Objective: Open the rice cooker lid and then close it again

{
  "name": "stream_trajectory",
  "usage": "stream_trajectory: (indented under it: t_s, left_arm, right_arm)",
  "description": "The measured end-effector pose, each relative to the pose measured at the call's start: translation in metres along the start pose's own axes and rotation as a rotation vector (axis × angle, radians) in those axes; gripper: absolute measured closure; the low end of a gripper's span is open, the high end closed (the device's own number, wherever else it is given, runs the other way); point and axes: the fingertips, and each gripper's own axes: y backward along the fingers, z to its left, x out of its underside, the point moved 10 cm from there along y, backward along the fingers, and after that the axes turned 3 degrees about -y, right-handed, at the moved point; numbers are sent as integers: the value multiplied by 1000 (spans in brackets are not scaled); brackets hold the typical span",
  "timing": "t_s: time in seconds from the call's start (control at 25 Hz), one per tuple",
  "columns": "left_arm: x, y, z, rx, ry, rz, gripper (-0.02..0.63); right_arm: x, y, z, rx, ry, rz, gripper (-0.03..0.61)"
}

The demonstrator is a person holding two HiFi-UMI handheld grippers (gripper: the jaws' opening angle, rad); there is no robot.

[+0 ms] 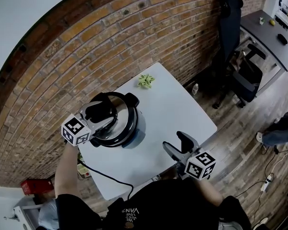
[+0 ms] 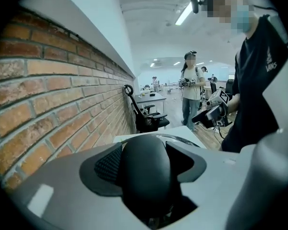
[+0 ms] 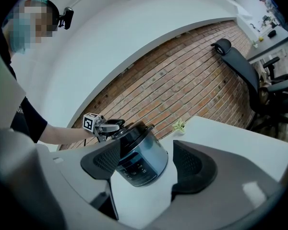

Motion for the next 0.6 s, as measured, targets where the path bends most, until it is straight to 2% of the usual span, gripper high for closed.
stream_trajectory:
  t_s: [0.2,0.32,0.6]
  left_arm:
    - [-2,-4,3,82,-68,24,331]
    - [-2,-4,7,124,-70,7,328]
    - [-3,-5,6,128,-65,17,328]
  right_arm:
    - [1,-3,2,1,1,4,244]
    - [1,-4,3,1,2,5,244]
    - [-2,-2,3,6,1,0,244]
